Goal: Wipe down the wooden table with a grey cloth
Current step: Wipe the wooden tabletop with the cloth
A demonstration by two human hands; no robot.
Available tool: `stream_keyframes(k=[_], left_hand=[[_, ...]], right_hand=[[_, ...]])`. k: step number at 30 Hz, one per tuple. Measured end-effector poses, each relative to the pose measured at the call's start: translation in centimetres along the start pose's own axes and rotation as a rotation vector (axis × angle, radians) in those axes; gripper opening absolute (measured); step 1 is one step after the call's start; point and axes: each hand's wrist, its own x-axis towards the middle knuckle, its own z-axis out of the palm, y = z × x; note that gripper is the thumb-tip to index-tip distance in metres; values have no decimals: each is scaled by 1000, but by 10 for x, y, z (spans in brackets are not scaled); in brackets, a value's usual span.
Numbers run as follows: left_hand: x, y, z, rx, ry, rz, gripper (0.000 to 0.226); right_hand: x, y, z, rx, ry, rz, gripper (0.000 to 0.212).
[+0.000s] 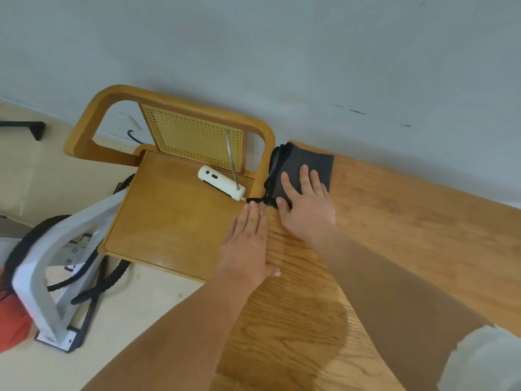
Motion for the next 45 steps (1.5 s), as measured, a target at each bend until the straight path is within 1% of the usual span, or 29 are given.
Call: stream_keyframes(k=[2,4,6,8,9,10,12,14,16,19,20,23,25,28,30,32,34,36,37,38,39,40,43,44,45], left_hand=[[-25,-5,14,-65,55,-64,117],[-45,-14,25,-161,80,-82,101],[-55,-21,28,-266,164,-57,85],[-59,-23,26,-290,262,6,78],[-62,-21,25,-277,267,50,76],[-65,-19,26,-255,235,95,75],[-72,-14,33,-209,104,159,74],[-76,-5,40,-179,29,172,76],[-73,4,44,-149,26,141,75],[-59,14,43,-30,6,87,81],[-53,17,42,5,-8,76,80],[-27,29,31,36,-6,42,76],[-7,49,21,24,0,12,75],[11,97,19,-14,19,-68,74],[5,136,27,7,25,-63,72],[-17,174,45,92,15,29,71],[-46,202,68,205,-28,226,70],[-65,209,83,326,-50,450,69],[-66,205,83,363,-49,523,69],[-61,197,81,396,-43,556,68],[-55,189,74,396,-38,535,68],[-47,183,66,365,-35,457,67],[-34,184,47,54,-31,26,66],[-35,191,50,-20,-11,-63,66],[-40,201,56,-57,4,-110,66]], right_hand=[[-18,-15,7,2,-1,1,63],[-40,-28,19,1,-8,-31,63],[-69,-37,34,12,-24,-70,63],[-100,-42,47,46,-35,-98,64],[-118,-43,52,62,-50,-112,65],[-133,-44,56,74,-78,-132,66],[-159,-40,60,127,-139,-181,69],[-174,-24,52,322,-176,-197,71],[-183,-2,35,507,-131,-158,63],[-197,37,14,486,76,-45,44],[-202,48,9,497,105,0,40],[-214,78,6,634,88,128,37],[-221,98,8,680,84,196,37],[-232,126,10,744,89,273,37],[-238,146,11,760,95,318,38],[-245,165,14,764,120,343,38],[-255,182,17,720,158,348,34],[-265,199,21,650,175,336,33],[-269,207,22,633,166,326,32],[-273,214,24,623,155,316,32],[-277,220,25,622,139,313,32],[-280,224,25,632,129,308,32],[-286,231,28,656,112,270,32],[-287,233,29,654,111,260,32],[-288,234,29,643,110,255,32]])
